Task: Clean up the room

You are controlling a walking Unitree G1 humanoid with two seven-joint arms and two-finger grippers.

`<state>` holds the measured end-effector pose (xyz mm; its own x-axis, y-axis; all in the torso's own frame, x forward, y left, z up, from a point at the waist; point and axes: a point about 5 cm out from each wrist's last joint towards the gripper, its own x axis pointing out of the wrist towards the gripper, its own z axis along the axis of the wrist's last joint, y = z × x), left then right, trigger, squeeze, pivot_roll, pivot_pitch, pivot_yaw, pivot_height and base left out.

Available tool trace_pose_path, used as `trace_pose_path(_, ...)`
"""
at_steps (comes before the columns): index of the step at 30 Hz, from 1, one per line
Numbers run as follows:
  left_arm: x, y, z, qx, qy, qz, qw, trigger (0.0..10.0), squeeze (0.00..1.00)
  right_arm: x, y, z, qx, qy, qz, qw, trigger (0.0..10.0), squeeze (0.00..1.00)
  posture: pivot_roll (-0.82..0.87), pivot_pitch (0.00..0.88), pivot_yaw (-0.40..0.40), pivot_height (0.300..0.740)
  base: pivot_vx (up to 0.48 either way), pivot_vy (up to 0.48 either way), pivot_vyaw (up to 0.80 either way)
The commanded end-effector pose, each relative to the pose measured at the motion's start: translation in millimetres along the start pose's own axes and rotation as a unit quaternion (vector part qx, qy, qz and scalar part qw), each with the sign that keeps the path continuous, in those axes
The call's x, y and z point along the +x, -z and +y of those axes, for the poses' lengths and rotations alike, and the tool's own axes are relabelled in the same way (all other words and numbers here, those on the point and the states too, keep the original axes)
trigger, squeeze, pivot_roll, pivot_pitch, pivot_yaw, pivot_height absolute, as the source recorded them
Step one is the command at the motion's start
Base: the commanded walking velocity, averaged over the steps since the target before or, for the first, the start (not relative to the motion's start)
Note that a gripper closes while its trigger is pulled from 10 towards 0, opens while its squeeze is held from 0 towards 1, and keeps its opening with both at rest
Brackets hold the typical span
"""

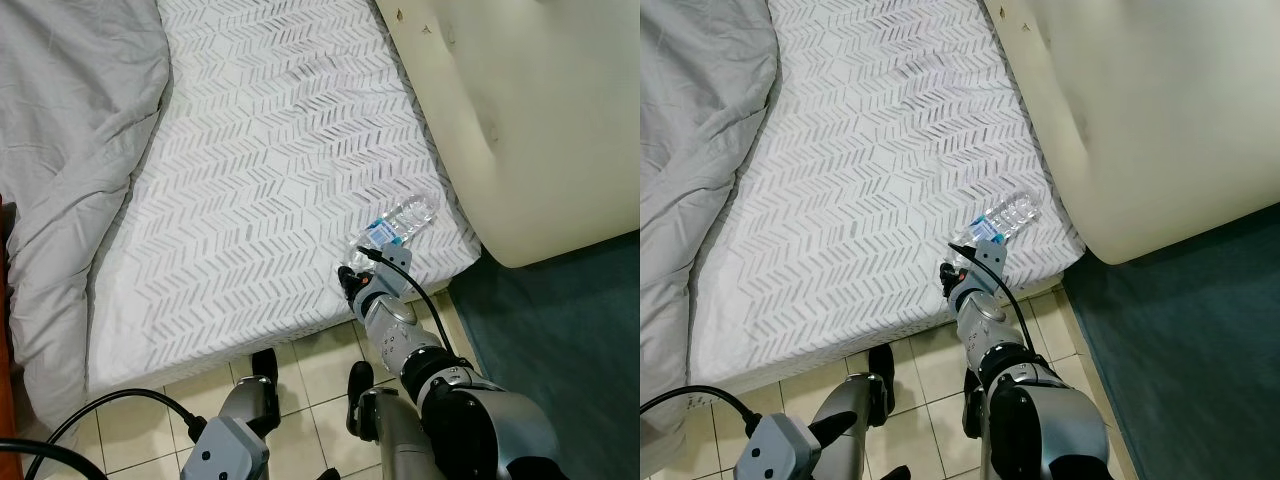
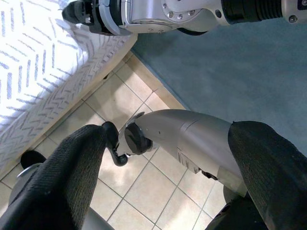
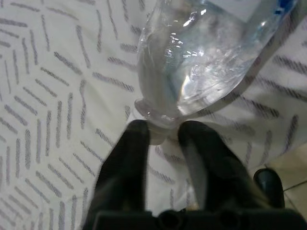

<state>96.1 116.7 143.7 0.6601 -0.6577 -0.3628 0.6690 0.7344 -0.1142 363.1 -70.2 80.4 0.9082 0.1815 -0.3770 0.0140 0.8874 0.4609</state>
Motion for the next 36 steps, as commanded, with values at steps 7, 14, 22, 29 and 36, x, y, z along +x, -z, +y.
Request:
trace_pose_path(7, -0.3, 4.0, -5.8, -0.013, 0.011, 0.009, 1.0, 10.0, 0.0, -4.2, 14.2, -22.5, 0.005, 0.03, 0.023, 0.999, 0.0, 0.0, 0.3, 0.643, -0.037, 0.74, 0.0, 0.0, 0.0)
trace_pose_path(14, 13.3, 7.9, 7.6, 0.015, -0.006, 0.005, 1.0, 10.0, 0.0, -4.3, -11.1, -24.6, -0.195, 0.025, -0.057, 0.979, 0.0, 0.0, 0.21, 0.632, -0.071, 0.74, 0.0, 0.0, 0.0)
trace_pose_path(22, 39.4, 8.9, 33.6, 0.041, -0.024, -0.012, 0.999, 10.0, 0.0, -14.2, -9.5, -39.1, -0.22, 0.009, -0.123, 0.968, 10.0, 1.0, 0.1, 0.575, -0.085, 0.74, 0.0, 0.0, 0.0)
trace_pose_path(29, 64.6, 12.6, 60.2, 0.069, -0.045, -0.014, 0.997, 10.0, 0.0, -21.4, -5.1, -28.7, -0.212, -0.038, -0.165, 0.962, 10.0, 1.0, 0.03, 0.523, -0.097, 0.74, 0.0, 0.0, 0.0)
trace_pose_path(36, 86.1, 6.6, 83.5, 0.085, -0.072, -0.038, 0.993, 10.0, 0.0, -32.4, -4.8, -31.6, -0.236, -0.054, -0.203, 0.949, 10.0, 1.0, -0.02, 0.489, -0.094, 0.74, 0.0, 0.0, 0.0)
